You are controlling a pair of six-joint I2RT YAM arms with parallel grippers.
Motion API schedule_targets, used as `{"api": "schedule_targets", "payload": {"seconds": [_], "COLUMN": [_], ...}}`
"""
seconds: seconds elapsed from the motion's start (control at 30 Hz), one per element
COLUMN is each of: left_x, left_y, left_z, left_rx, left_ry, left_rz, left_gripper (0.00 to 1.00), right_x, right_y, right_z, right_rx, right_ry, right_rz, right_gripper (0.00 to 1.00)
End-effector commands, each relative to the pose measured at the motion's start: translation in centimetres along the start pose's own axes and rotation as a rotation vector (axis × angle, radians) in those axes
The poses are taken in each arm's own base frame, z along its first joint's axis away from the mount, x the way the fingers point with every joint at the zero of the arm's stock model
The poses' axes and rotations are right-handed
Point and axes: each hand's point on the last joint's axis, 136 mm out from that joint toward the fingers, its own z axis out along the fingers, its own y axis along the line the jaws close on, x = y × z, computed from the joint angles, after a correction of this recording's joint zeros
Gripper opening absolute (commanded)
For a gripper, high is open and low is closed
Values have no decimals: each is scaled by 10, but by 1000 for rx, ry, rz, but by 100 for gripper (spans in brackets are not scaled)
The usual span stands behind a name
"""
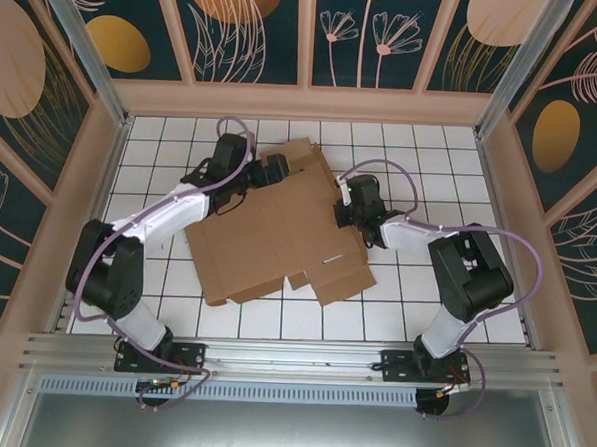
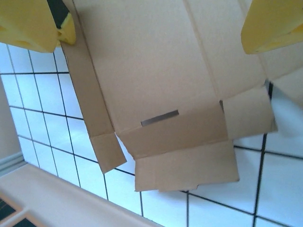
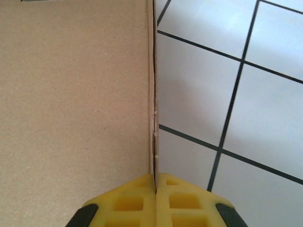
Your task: Fold the paper box
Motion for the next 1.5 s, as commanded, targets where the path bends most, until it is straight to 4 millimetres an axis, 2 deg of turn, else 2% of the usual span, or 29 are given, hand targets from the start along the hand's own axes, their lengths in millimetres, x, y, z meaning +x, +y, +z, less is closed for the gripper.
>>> {"api": "schedule_targets", "payload": {"seconds": [0.0,0.03,0.23,0.4,0.73,0.93,1.1,1.17,1.47], "left_x": [-4,-10,-39,-47,-35,-20,-7,-3,14], "left_y": [-10,-16,-39,-55,-66,-56,-44,-37,-32], "left_z": [19,25,61,88,127,150,149,148,135], "left_rx": [10,17,45,101,196,203,162,124,103], "left_ry": [71,78,91,119,224,285,352,372,457], "left_rz": [123,153,336,450,577,584,538,491,333], "left_gripper": [99,99,98,96,90,91,85,77,60], "right_x": [-16,-17,-20,-21,-20,-20,-19,-20,-17], "right_y": [-16,-9,0,11,31,37,35,34,35], "right_z": [-12,-13,-15,-16,-12,-10,-9,-8,-2], "right_rx": [126,124,144,135,165,177,192,198,200], "right_ry": [-64,-68,-79,-87,-73,-63,-56,-56,-44], "right_rz": [-60,-77,-109,-144,-263,-299,-302,-301,-301], "right_gripper": [0,0,0,0,0,0,0,0,0]}}
